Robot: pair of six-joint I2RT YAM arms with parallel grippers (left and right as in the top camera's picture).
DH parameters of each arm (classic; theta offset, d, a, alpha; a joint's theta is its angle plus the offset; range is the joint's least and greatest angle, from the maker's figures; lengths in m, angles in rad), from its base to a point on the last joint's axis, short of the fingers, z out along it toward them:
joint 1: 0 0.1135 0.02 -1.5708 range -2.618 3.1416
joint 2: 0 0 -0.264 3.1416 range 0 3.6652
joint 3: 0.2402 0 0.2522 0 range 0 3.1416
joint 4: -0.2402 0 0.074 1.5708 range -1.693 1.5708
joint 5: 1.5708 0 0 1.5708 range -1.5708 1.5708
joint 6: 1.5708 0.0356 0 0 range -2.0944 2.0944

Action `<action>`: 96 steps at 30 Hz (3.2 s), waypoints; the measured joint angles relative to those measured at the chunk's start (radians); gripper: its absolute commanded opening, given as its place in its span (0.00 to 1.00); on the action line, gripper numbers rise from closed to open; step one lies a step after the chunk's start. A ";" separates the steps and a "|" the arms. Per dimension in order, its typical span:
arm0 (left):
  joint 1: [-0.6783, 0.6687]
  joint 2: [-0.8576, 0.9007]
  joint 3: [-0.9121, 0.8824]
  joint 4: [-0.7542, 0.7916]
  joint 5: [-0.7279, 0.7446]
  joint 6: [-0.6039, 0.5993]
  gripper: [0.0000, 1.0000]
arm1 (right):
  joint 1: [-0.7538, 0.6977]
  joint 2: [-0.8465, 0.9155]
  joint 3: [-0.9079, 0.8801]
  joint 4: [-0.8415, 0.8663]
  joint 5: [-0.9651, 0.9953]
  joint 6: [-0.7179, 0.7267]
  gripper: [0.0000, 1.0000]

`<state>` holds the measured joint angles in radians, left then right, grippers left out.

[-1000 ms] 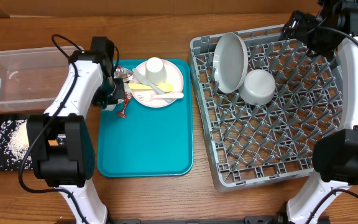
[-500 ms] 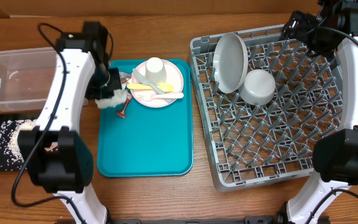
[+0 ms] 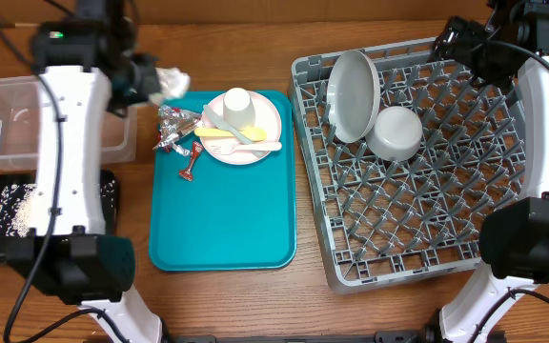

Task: Sort waste into correct bins and load items into the dishwasher rack
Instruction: 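Carry the tissue left and drop it into the clear plastic bin, then move the left gripper back to the tray and grasp the red wrapper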

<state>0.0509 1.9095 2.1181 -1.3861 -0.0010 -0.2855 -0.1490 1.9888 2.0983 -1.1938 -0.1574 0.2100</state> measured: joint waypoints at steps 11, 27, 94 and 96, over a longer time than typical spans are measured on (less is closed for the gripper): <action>0.320 0.000 0.014 0.049 -0.025 0.002 0.05 | 0.000 0.000 0.000 0.000 0.000 0.000 1.00; 0.404 0.077 0.003 0.151 -0.032 0.054 0.91 | 0.000 0.000 0.000 0.000 0.000 0.000 1.00; -0.174 0.071 -0.770 0.600 0.037 0.549 0.80 | 0.000 0.000 0.000 0.000 0.000 0.000 1.00; -0.174 0.071 -0.770 0.603 0.013 0.547 0.77 | 0.000 0.000 0.000 0.000 0.000 0.000 1.00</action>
<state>-0.1230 1.9804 1.3479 -0.7834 0.0120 0.2615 -0.1490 1.9888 2.0983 -1.1942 -0.1577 0.2100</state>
